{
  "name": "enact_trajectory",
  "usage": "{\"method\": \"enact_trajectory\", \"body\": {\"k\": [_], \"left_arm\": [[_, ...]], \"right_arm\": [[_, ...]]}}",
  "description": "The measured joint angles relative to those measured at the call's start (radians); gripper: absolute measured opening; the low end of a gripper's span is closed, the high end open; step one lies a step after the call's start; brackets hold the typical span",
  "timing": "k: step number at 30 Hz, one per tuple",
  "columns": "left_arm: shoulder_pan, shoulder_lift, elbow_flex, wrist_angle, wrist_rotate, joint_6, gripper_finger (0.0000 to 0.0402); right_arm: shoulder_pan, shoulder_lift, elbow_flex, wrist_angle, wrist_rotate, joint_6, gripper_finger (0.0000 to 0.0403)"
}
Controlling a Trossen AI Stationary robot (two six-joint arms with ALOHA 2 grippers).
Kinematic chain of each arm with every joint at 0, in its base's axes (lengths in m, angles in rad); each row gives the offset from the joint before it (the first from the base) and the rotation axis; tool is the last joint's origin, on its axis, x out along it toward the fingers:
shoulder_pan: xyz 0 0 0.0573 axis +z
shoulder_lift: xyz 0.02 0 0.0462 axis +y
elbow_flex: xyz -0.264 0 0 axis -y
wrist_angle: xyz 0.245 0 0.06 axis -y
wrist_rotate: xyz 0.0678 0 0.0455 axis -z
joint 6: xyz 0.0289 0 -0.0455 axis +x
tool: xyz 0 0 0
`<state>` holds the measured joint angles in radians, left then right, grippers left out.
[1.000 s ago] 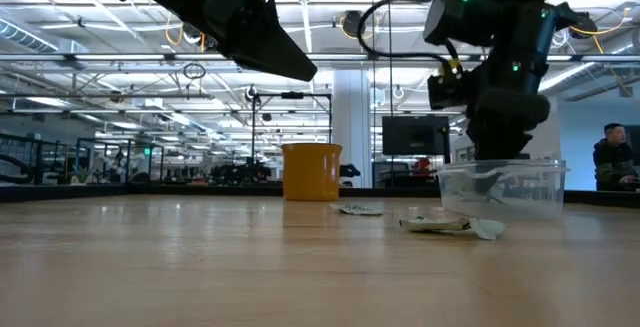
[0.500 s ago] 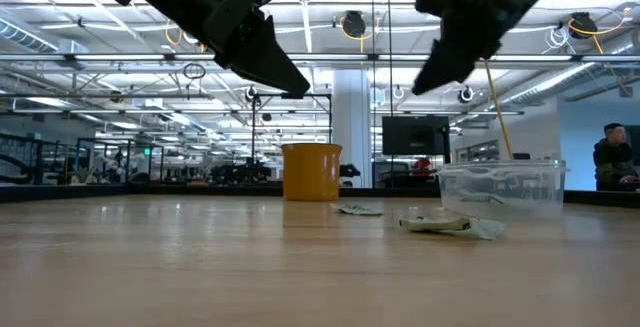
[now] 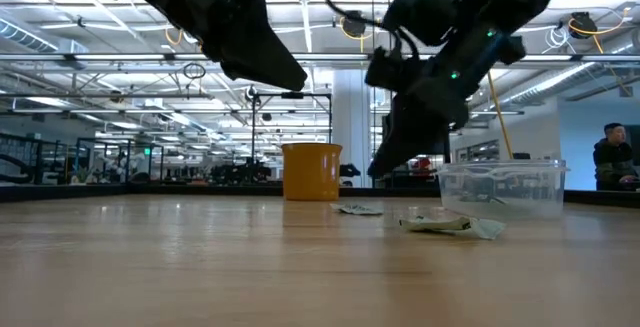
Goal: Pick and place Stevia / Truvia into bins
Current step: Put the white stevia packet into the transparent bin
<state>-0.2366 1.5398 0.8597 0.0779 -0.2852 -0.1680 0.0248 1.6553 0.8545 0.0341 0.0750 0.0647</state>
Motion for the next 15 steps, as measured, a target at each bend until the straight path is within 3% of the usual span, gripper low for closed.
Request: {"method": "enact_trajectory", "body": {"k": [9,15], "left_arm": [[0.001,0.0,0.0,0.016,-0.003,0.008,0.0145],[0.0,0.0,0.0,0.022,-0.003,0.007,0.0145]], "right_arm": [[-0.025,0.098,0.092,-0.006,-0.105,-0.005,0.0117],[-0.028,0.174,0.1,-0.007,-0.105,-0.035,0.0117]]}}
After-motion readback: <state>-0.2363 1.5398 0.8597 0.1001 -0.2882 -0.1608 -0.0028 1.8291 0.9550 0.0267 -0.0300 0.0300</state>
